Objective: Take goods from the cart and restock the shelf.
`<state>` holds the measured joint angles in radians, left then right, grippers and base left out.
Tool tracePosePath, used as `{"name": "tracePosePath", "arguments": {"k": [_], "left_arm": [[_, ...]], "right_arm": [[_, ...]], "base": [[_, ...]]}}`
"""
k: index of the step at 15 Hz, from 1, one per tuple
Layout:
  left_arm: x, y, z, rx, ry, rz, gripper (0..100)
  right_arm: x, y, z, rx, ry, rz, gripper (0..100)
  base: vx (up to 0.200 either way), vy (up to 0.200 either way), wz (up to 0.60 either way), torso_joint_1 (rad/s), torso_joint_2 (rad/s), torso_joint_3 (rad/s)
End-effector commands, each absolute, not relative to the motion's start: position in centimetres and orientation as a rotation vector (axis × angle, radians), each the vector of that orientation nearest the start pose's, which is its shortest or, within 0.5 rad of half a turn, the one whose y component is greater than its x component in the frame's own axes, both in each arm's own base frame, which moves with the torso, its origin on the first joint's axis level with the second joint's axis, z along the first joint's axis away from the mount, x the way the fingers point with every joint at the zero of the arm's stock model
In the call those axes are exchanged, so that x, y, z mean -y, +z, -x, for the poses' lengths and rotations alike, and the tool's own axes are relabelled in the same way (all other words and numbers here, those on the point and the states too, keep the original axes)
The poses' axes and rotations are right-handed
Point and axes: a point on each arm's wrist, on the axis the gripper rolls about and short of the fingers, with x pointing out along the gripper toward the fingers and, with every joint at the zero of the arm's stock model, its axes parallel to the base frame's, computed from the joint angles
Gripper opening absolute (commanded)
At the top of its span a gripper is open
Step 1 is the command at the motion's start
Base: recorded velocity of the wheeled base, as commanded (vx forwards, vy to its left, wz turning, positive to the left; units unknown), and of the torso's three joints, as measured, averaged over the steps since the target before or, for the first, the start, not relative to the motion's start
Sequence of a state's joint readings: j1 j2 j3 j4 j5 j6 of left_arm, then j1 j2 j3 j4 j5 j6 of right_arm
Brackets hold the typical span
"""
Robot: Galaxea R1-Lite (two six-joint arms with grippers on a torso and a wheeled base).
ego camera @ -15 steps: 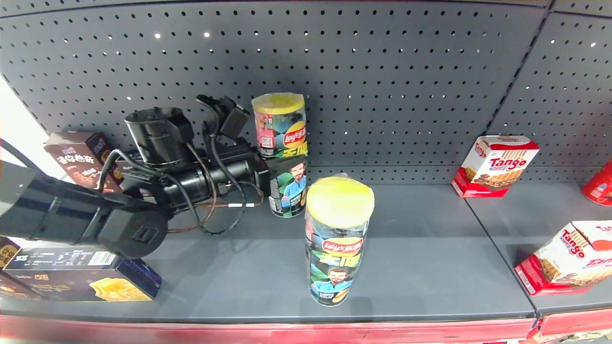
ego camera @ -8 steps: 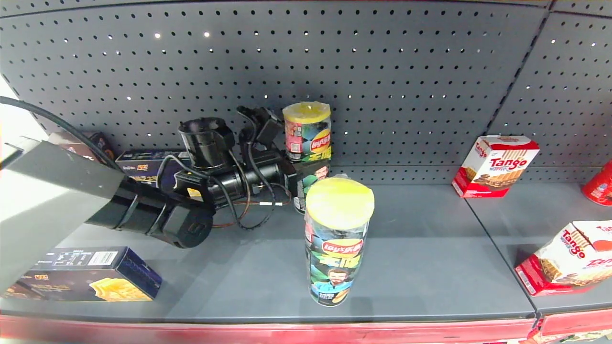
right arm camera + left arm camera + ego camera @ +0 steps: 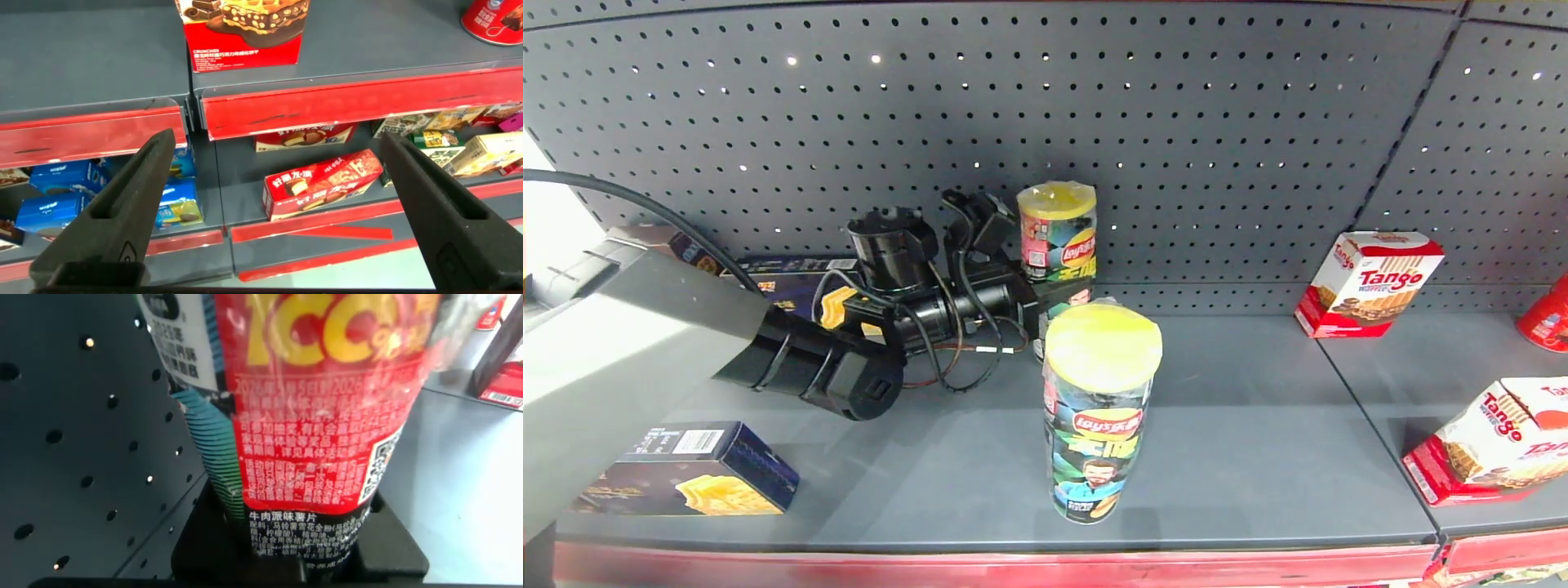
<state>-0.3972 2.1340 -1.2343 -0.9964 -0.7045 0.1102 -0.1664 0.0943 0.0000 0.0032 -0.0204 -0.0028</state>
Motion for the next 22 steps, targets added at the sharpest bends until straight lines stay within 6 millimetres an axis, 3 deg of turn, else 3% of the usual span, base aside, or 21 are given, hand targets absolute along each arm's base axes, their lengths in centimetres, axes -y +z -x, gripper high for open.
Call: {"name": "tracePosePath", "arguments": {"k": [1,4,8,16,22], "left_arm": [[17.7,17.0,-38.6,0.157,-1.092,-0.126,100],[17.2,16.4,-37.8,0.109,-1.088,-0.123,100],[15.2,17.2,-35.6,0.047,-1.055,-0.116,100],[14.6,17.0,-35.6,0.002,-0.806,-0.190,100],[14.3,17.2,-35.6,-0.020,-0.728,-0.204,100]], "right_arm": [[-0.2,7.7,1.5,-0.100,-0.185,-0.004,100],[-0.2,7.7,1.5,-0.100,-0.188,-0.004,100],[-0.2,7.7,1.5,-0.100,-0.185,-0.004,100],[-0.2,7.7,1.5,-0.100,-0.187,-0.004,100],[-0.2,7.7,1.5,-0.100,-0.187,-0.004,100]], "base": [[0.000,0.000,0.00,0.000,0.00,0.000],[0.000,0.000,0.00,0.000,0.00,0.000],[0.000,0.000,0.00,0.000,0.00,0.000],[0.000,0.000,0.00,0.000,0.00,0.000],[0.000,0.000,0.00,0.000,0.00,0.000]]}}
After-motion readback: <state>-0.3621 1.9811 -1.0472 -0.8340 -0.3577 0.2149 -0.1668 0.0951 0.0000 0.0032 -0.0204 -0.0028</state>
